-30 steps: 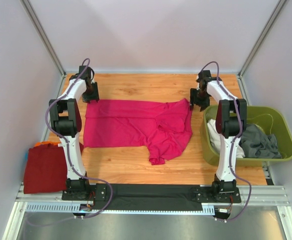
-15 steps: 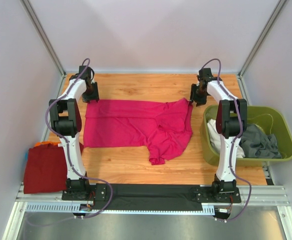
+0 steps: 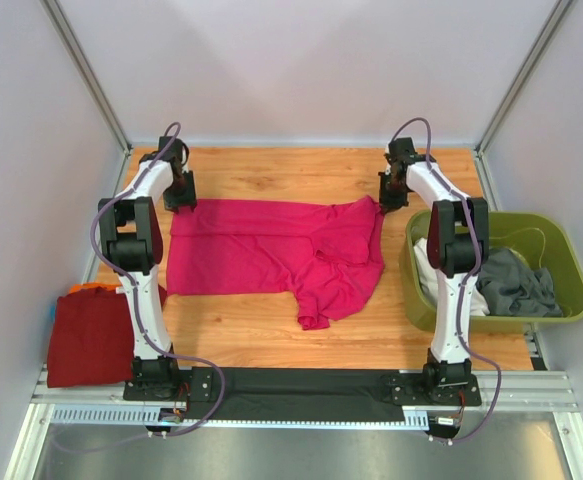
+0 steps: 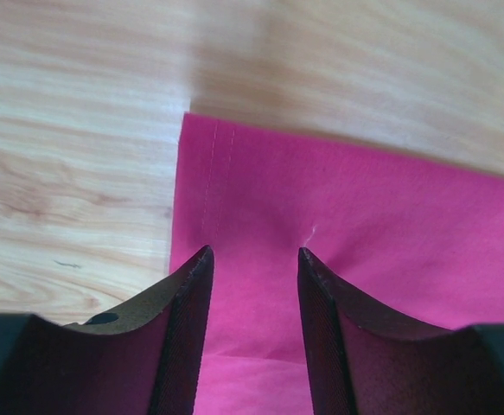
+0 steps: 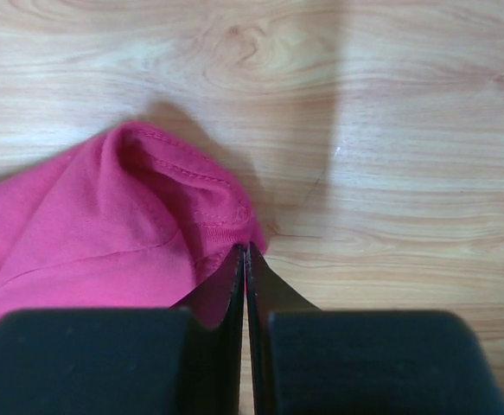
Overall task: Fold and stack the t-shirts
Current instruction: Fold the tshirt
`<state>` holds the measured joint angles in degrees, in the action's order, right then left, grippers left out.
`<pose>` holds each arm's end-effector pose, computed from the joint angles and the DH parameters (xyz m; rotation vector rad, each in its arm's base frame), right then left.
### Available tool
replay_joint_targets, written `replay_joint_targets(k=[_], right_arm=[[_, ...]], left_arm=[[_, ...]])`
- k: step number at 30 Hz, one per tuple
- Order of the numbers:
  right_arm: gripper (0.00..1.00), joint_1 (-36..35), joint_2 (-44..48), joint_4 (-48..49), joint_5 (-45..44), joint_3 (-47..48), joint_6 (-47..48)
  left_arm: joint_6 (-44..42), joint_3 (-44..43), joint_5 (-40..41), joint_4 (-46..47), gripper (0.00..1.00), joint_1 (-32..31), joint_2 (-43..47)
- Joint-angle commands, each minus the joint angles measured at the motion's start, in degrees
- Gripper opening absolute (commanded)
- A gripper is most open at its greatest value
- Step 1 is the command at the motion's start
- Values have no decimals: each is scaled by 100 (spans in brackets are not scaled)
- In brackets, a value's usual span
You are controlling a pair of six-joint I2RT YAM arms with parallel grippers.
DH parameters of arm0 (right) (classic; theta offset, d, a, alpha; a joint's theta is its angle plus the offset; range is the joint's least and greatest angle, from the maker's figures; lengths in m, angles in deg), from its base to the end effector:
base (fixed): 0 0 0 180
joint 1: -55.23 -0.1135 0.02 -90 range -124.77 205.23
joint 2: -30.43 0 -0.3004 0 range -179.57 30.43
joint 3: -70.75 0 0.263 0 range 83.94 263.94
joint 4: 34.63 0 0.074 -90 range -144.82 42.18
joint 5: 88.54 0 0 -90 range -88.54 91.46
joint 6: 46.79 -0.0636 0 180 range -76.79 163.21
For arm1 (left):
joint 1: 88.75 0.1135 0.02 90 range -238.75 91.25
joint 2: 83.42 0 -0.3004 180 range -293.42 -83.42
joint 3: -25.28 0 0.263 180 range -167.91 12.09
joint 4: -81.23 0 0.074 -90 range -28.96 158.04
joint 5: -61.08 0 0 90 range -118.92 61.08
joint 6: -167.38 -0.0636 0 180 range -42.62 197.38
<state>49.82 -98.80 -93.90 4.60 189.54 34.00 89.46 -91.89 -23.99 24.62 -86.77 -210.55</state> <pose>0.5137 0.0521 0.1696 0.0789 2.7929 0.1396 0.5145 0.0233 0.1815 -0.3578 2.7027 0.0671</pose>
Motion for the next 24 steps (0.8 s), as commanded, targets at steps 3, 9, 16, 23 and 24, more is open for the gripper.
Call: replay_joint_targets(k=[3,9,16,23,24], right_arm=[[0,-22,38,-76,-691,-180,323],[0,-30,29,-76,-823,-207,324],[0,-13,-85,-190,-1201,-259,280],[0,31,-24,-155,-1482,-540,332],[0,40,-6,-138,-1491,-567,332]], left_arm=[[277,185,-360,35,46,48,206],[330,212,-177,-8,43,48,57],[348,159,438,-255,42,66,-75],[418,-16,711,-527,42,162,-294],[418,-34,737,-562,42,163,-321]])
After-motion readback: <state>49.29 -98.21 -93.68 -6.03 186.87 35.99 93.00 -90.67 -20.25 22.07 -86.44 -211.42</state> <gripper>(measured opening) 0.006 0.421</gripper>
